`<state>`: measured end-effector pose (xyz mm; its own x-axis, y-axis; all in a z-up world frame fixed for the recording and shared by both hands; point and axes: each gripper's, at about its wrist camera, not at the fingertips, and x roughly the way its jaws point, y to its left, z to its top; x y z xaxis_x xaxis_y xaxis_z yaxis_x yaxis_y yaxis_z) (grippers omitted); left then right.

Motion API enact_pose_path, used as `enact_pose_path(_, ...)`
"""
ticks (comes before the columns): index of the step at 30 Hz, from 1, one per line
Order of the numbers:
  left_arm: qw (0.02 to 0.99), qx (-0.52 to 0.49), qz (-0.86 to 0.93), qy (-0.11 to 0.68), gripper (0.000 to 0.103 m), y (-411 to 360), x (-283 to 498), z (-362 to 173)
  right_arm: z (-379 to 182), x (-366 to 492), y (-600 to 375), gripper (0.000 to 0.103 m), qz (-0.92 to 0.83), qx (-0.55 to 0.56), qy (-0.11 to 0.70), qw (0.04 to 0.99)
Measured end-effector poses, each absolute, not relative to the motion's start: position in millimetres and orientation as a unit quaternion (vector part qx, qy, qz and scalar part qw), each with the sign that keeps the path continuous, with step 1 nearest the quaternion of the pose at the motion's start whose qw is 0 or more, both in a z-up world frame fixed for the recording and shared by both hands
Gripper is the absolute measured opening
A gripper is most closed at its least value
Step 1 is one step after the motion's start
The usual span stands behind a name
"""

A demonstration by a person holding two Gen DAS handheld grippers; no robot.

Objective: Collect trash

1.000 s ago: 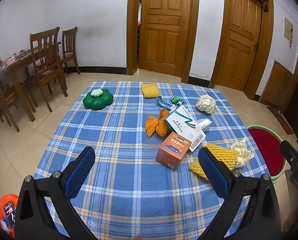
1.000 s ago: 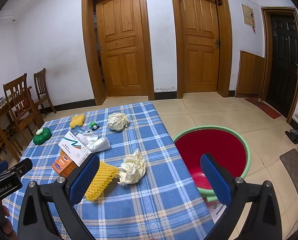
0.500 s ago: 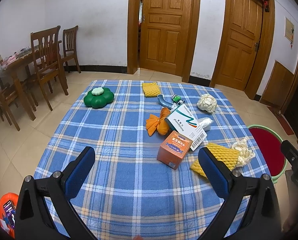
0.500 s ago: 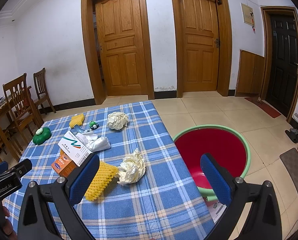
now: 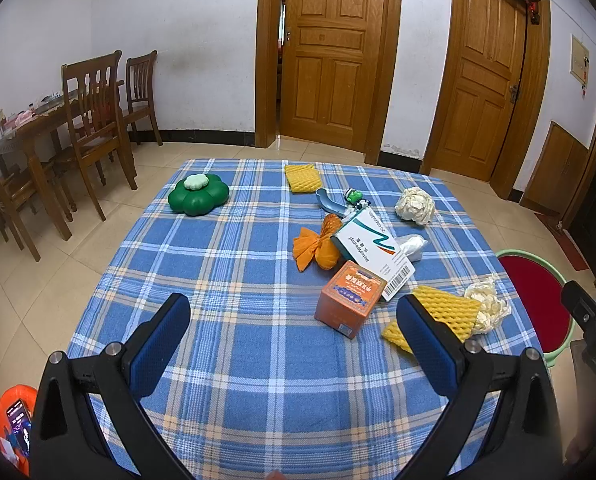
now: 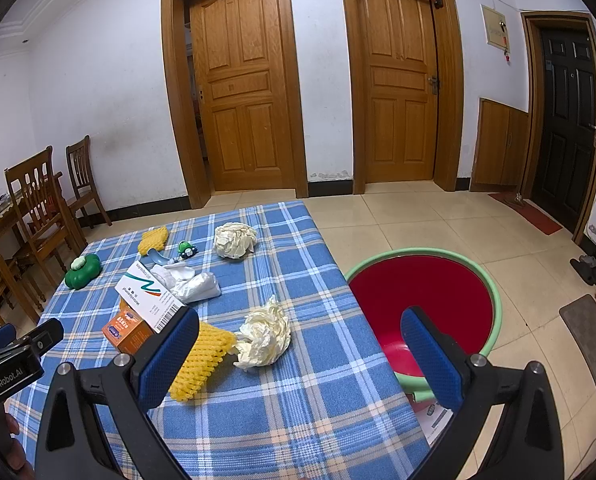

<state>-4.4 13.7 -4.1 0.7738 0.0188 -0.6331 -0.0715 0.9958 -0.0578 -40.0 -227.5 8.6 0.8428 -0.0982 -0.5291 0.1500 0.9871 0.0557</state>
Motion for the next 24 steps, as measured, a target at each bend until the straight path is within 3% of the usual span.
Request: enact_pose_path(24, 0.941, -0.039, 0.023, 0.336, 0.101, 14.8, -4.6, -4.8, 9.5, -38.1, -229.0, 0.103, -0.064, 0.050, 0.274, 0.958)
